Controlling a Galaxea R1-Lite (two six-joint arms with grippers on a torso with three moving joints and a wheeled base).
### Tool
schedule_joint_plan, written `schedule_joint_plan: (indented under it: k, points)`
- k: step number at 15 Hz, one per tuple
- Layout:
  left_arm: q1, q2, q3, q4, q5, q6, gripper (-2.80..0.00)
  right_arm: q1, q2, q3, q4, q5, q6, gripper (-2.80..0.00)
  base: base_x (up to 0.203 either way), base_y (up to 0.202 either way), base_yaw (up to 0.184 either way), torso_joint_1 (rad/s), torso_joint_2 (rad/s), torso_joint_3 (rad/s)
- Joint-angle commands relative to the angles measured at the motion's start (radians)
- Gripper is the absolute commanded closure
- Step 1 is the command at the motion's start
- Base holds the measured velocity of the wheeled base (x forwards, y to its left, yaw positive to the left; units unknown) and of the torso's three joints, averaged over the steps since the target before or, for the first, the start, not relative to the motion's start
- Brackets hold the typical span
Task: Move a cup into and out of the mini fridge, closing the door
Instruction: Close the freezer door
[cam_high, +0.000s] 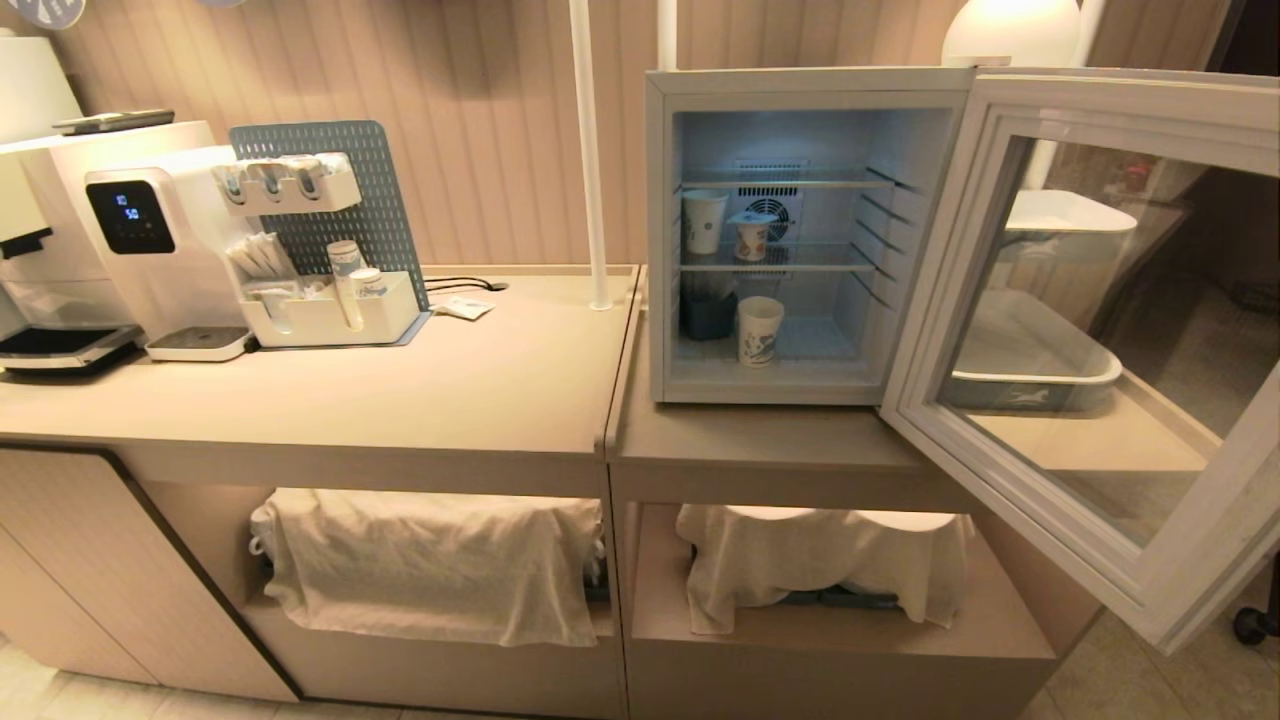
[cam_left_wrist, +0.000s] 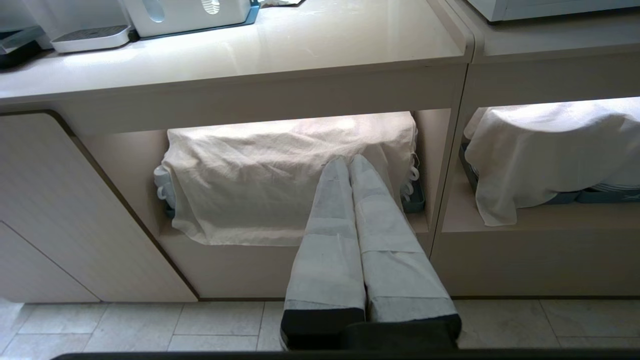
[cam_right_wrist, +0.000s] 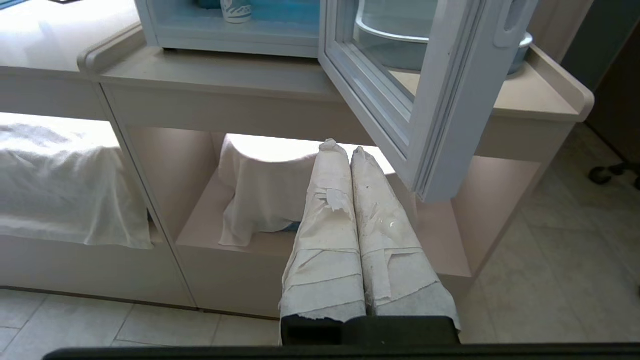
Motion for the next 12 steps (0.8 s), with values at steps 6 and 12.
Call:
schedule_joint_plan:
  k: [6,12]
  points:
    - [0.000,0.000,0.000,-0.001,0.000,-0.006,0.00,0.000,0.122,-0.347,0.255,-0.023,-0.033,0.00,0.000,0.000,0.000,0.000,0.00,0.000]
    - [0.000,0.000,0.000,-0.001,0.001,-0.006,0.00,0.010,0.440,-0.776,0.559,-0.353,-0.047,0.00,0.000,0.000,0.000,0.000,0.00,0.000]
